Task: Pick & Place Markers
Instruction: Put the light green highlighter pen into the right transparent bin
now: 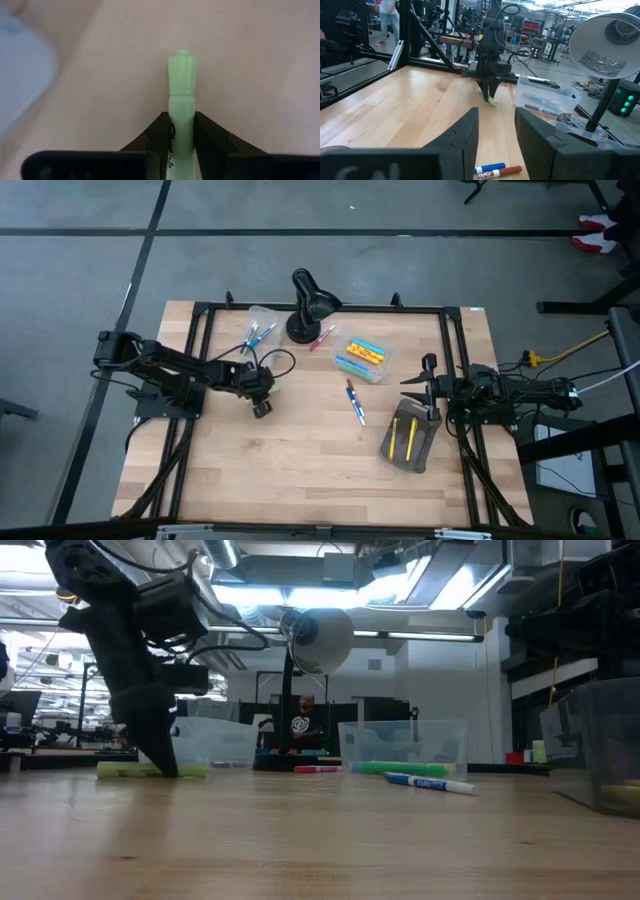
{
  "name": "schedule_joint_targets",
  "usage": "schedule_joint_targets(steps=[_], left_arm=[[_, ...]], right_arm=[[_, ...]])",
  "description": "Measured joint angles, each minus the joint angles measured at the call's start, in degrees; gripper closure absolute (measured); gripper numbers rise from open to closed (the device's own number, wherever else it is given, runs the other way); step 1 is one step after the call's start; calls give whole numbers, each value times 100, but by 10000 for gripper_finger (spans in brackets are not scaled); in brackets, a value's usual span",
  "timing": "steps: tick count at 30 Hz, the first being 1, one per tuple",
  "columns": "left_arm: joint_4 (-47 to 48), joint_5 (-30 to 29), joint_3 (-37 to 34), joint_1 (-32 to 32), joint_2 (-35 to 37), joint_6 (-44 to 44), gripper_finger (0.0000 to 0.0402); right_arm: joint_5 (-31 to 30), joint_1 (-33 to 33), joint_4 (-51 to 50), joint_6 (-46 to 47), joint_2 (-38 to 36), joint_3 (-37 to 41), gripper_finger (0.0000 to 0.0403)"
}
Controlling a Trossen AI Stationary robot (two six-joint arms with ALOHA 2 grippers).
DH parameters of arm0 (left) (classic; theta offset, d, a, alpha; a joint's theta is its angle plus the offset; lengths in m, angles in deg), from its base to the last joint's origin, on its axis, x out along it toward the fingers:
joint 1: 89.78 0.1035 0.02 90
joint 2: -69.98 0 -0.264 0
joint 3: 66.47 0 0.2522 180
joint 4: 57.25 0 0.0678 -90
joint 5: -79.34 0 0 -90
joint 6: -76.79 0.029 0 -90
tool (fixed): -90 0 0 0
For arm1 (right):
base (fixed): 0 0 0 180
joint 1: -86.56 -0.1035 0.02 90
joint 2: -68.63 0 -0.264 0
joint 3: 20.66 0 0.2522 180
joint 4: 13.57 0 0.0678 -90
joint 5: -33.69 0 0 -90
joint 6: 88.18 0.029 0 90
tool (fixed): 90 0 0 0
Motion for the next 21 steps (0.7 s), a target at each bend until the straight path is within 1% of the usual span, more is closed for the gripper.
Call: schedule_joint_targets(steps=[2, 4, 14, 18, 21], left_arm=[[-245, 269, 83, -18, -5, 6, 336], [-654, 331, 132, -49, 2, 20, 334], [-2584, 79, 134, -237, 13, 65, 335], [-3242, 47, 136, -235, 19, 218, 335], [-3766, -117, 144, -236, 24, 422, 335]], right_arm=[[2, 1, 0, 0, 0, 1, 276], [2, 2, 0, -2, 2, 0, 276], [2, 0, 0, 0, 0, 0, 276], [2, 0, 0, 0, 1, 1, 276], [2, 0, 0, 0, 0, 0, 276]])
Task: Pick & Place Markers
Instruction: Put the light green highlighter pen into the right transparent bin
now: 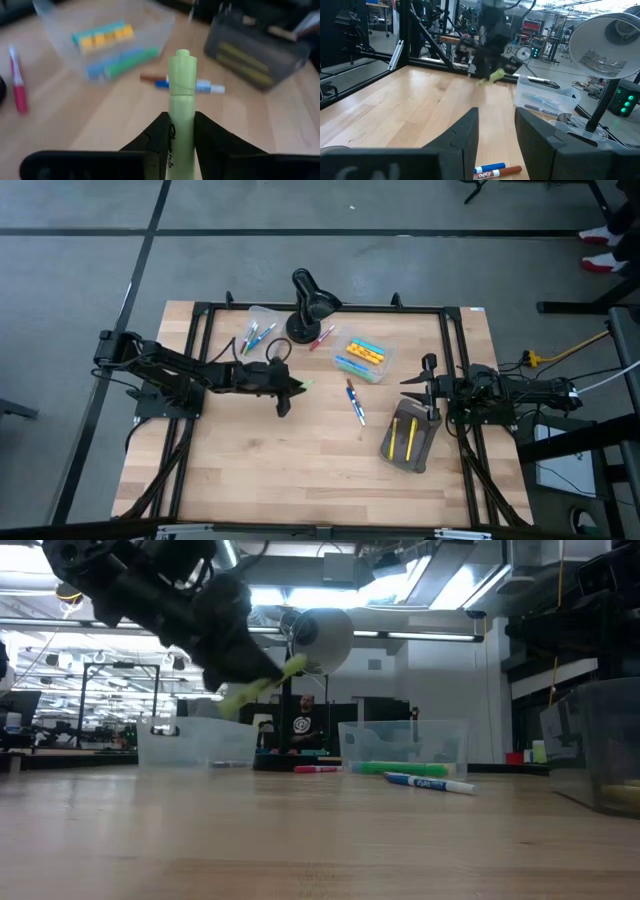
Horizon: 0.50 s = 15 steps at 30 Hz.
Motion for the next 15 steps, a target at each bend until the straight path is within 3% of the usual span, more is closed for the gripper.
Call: schedule_joint_targets(steps=[15], left_arm=[[-1811, -624, 8, 5, 9, 1081, 334]], right_arm=[[0, 0, 0, -1, 0, 1, 276]])
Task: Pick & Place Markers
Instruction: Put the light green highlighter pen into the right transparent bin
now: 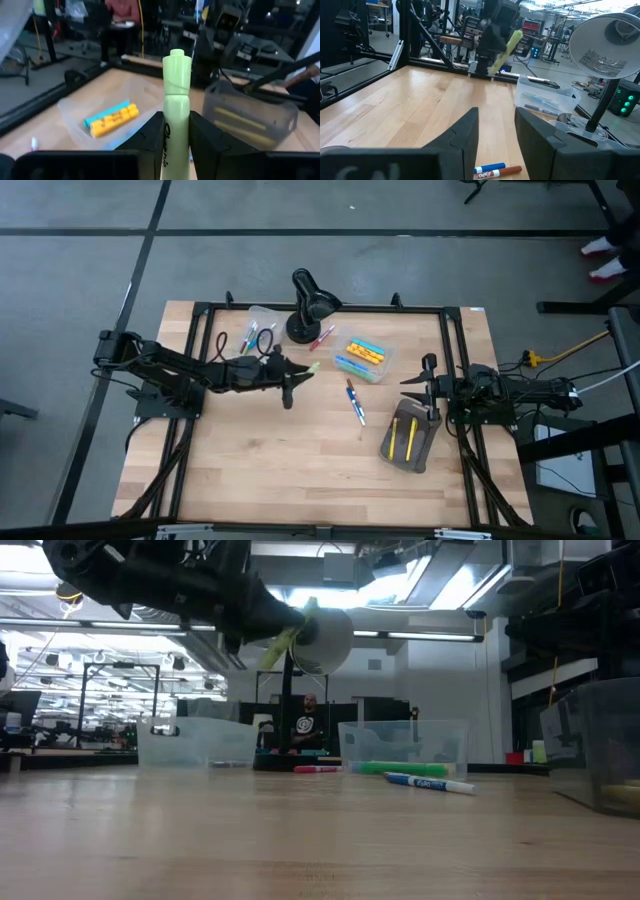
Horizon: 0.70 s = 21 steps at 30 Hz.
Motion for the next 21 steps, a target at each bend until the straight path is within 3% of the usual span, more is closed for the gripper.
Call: schedule_joint_targets(steps=[21], left_arm=[[-450, 4, 309, 179, -115, 762, 334]], right_arm=[[-1, 1, 0, 1, 1, 1, 276]])
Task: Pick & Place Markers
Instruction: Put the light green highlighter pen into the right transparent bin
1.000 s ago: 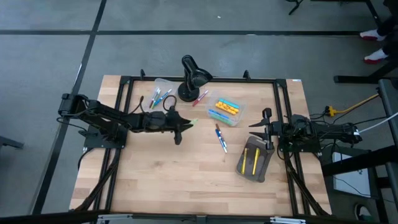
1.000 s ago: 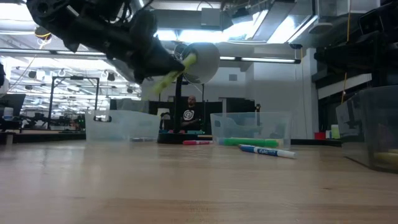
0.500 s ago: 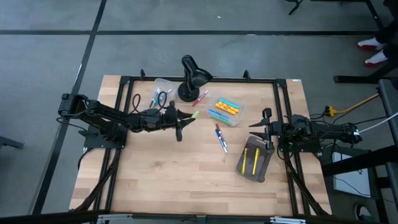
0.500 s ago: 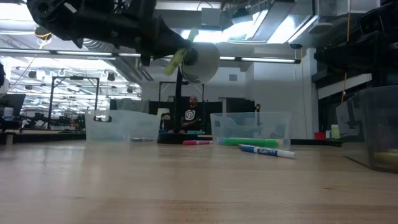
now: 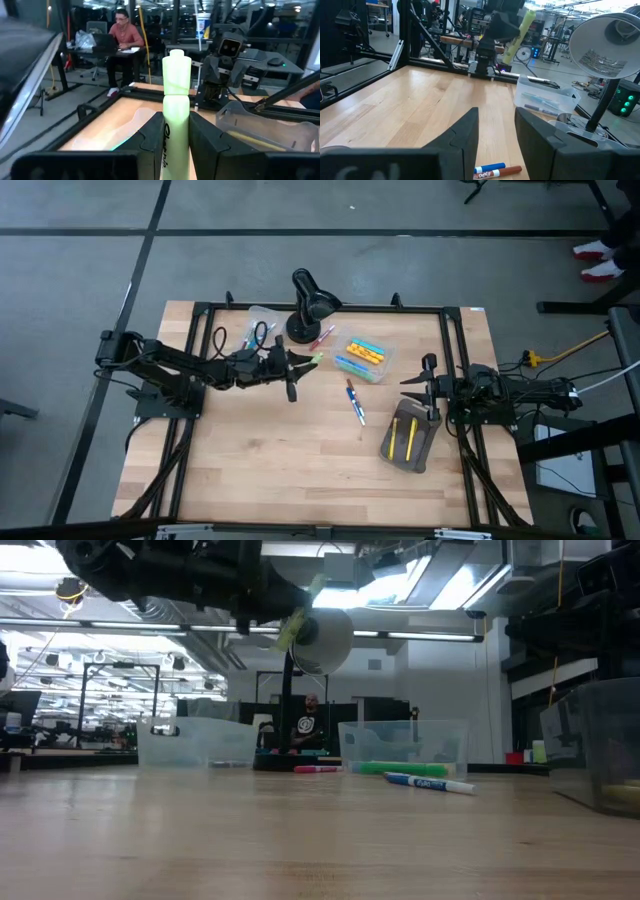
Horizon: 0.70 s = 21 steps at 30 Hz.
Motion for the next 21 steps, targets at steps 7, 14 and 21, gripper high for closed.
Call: schedule_joint_targets(steps=[7, 14, 21], left_arm=[[377, 21, 749, 69, -573, 568, 334], [637, 342, 1512, 391, -1195, 641, 334], [652, 820, 2214, 651, -1847, 756, 334]], right_arm=[[-1, -1, 0, 1, 0, -1, 276], [1, 0, 0, 1, 0, -1, 276], [0, 0, 0, 1, -1, -1, 276]])
